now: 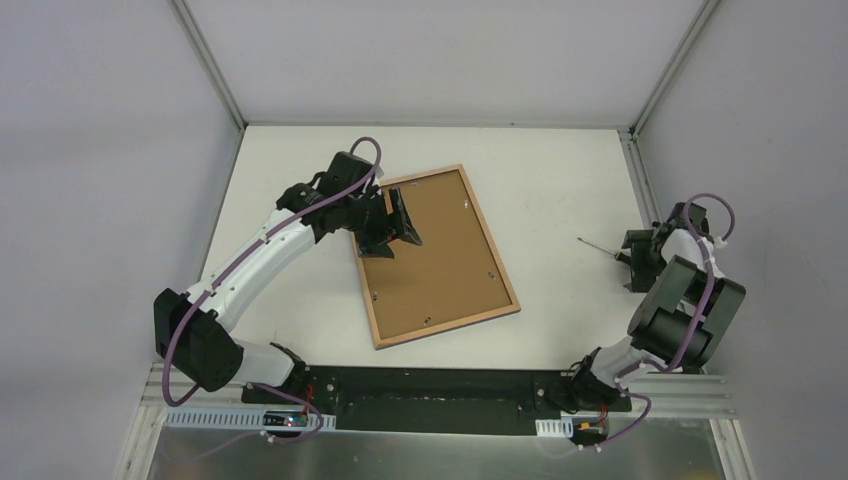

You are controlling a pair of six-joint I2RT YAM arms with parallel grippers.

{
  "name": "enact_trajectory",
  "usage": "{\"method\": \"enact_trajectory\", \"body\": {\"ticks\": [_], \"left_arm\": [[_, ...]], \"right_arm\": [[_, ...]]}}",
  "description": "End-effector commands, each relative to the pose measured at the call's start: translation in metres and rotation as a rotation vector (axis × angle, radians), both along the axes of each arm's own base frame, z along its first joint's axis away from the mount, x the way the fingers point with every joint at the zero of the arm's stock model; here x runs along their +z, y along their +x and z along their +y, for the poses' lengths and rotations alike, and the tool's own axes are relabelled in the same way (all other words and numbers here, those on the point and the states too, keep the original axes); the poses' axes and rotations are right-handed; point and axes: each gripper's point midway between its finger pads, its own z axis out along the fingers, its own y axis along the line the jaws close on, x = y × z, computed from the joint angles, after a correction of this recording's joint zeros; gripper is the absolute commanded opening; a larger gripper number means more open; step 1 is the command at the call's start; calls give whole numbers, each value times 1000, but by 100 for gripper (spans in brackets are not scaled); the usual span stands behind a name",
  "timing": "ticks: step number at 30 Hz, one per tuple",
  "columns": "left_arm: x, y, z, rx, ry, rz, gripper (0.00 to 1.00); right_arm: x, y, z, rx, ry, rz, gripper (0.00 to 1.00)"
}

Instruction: Take the photo out of the frame

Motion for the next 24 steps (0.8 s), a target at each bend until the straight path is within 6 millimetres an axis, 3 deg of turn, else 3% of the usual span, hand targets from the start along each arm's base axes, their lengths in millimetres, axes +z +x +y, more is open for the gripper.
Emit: {"method": "enact_trajectory", "body": {"ticks": [1,5,9,12,15,17,21,24], "left_arm": [[4,-3,10,-5,14,-35,72],[-6,-6,30,43,52,-40,74],[-17,-8,56,130,78,2,82],[-16,-10,71,169,91,-1,83],[-14,-14,90,221,134,-12,84],[-14,-19,104,254,168,-9,84],[-20,-28,124,338,219,31,84],[-35,-39,131,392,246,118,81]], "right_arm": [[41,-28,-6,50,-156,100,99],[65,-30,8,119,-244,147,99],[98,-4,50,353,-362,158,99],[121,15,111,629,-430,87,99],[128,12,190,944,-426,-5,99],[126,-2,246,1136,-401,-64,99],[109,-41,335,1404,-263,-123,99],[96,-69,382,1489,-177,-80,96]]}}
